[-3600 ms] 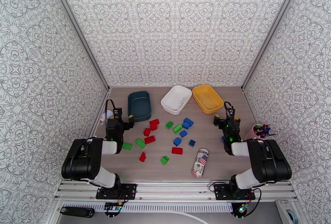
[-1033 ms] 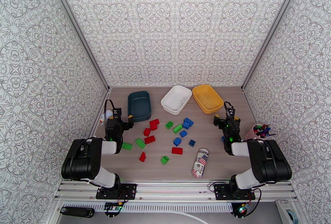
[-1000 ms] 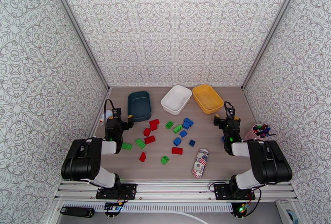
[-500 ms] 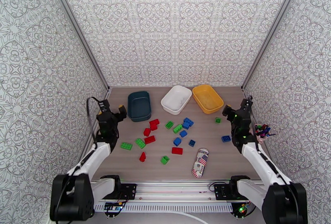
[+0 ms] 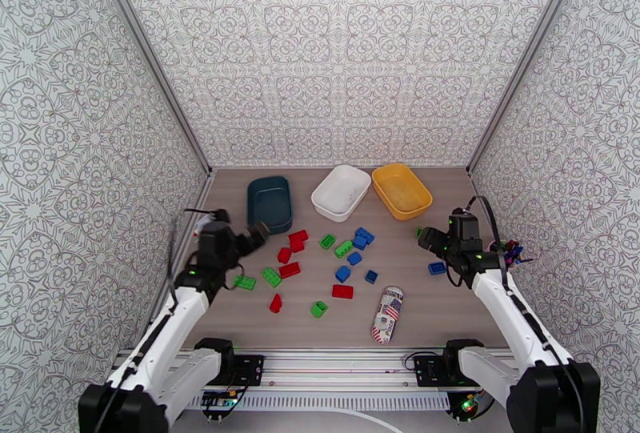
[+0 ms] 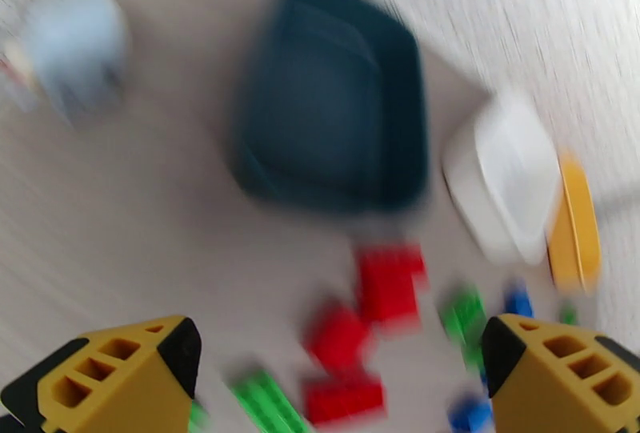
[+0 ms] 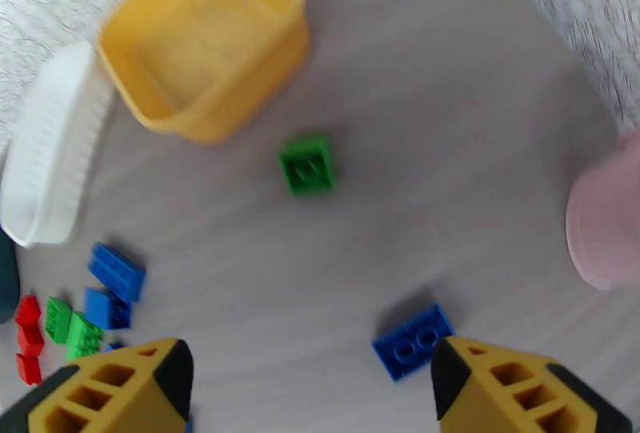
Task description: Sort the legos into containers by color
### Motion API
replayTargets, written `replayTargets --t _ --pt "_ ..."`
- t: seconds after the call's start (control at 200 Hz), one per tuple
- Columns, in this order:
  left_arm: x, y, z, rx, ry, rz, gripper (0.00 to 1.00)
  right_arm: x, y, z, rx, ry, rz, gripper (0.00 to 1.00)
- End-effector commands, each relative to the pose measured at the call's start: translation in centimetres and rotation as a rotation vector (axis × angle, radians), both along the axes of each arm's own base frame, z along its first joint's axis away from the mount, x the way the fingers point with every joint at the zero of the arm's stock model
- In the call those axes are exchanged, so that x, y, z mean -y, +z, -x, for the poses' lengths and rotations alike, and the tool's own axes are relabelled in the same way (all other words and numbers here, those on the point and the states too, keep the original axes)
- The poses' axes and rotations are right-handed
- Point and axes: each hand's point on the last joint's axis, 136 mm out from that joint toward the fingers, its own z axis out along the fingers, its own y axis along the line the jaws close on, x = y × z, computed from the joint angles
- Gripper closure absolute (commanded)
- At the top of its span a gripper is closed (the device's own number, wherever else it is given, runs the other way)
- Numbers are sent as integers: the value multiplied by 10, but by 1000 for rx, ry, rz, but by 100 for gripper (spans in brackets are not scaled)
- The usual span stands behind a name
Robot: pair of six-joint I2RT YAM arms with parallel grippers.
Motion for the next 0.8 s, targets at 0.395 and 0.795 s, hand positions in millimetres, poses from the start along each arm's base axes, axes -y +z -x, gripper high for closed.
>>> replayTargets --t 0.395,0.795 --pt "144 -20 56 -19 -259 23 1 24 -83 1 -279 -133 -44 7" --pt "144 -25 56 -12 -236 32 1 6 -108 -10 -322 -80 -143 8"
